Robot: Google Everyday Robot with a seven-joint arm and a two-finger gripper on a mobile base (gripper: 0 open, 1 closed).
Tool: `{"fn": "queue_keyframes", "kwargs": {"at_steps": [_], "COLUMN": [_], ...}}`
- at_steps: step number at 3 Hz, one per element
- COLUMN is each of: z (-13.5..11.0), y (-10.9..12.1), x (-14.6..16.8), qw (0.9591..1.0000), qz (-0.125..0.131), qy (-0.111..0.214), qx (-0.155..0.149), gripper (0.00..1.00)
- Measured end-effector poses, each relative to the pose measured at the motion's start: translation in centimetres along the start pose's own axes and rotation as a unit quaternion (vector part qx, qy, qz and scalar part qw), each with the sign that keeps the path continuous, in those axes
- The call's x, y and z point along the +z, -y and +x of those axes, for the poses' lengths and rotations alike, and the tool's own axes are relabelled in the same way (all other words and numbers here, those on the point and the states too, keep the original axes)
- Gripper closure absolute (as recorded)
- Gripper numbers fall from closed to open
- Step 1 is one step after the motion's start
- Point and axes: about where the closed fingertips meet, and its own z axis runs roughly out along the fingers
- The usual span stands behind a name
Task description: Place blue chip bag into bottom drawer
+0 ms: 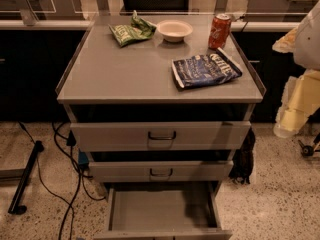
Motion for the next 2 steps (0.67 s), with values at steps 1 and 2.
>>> {"fn": "queue_keyframes", "kwargs": {"at_steps": [1,2], "z": [0.0,-0.5], "y": [0.0,1.4], "x": [0.0,0.2], "qw": [1.0000,0.9996], "qz": [0.000,0.011], "qy": [0.000,0.012], "qx": [0.000,0.022], "gripper": [0.00,0.00]}}
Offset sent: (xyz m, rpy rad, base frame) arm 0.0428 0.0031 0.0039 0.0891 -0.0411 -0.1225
